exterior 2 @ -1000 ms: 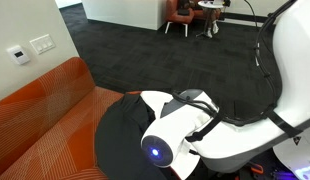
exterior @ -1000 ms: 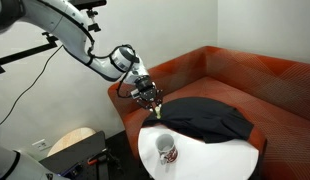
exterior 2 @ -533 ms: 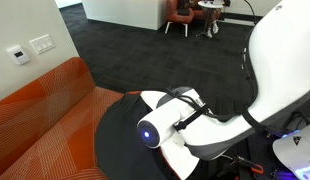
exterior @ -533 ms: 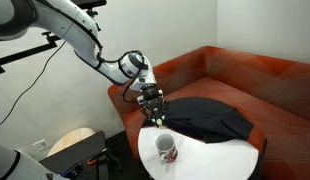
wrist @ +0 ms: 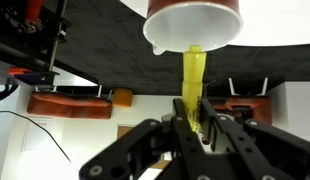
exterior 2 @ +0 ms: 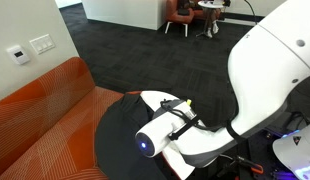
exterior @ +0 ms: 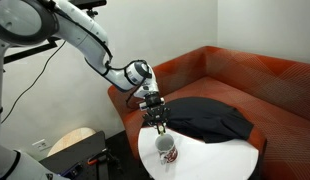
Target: Put the yellow marker inside the red mug
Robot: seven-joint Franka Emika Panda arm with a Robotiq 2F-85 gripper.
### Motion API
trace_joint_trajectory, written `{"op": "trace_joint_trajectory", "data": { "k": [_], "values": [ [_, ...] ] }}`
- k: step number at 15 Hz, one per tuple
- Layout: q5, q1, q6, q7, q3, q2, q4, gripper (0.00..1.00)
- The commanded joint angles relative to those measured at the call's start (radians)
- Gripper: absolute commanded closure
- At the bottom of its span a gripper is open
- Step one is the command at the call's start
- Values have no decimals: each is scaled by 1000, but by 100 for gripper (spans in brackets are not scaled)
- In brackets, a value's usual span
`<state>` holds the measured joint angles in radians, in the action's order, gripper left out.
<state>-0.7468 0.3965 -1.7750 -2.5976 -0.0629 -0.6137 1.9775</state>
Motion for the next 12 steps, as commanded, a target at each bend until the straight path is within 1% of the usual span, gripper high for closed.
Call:
{"op": "trace_joint_trajectory", "data": {
  "k": [1,8,9,10,11,12],
  "values": [
    [0,-48,28,4,40,-63,-75,95],
    [16,-81,46,17,44,-141,-143,95],
    [17,-81,47,13,44,-143,-144,55],
    [18,-81,48,10,45,-139,-141,53],
    [17,-78,49,4,46,-129,-132,48],
    [17,-75,51,0,47,-120,-126,39]
  ]
}}
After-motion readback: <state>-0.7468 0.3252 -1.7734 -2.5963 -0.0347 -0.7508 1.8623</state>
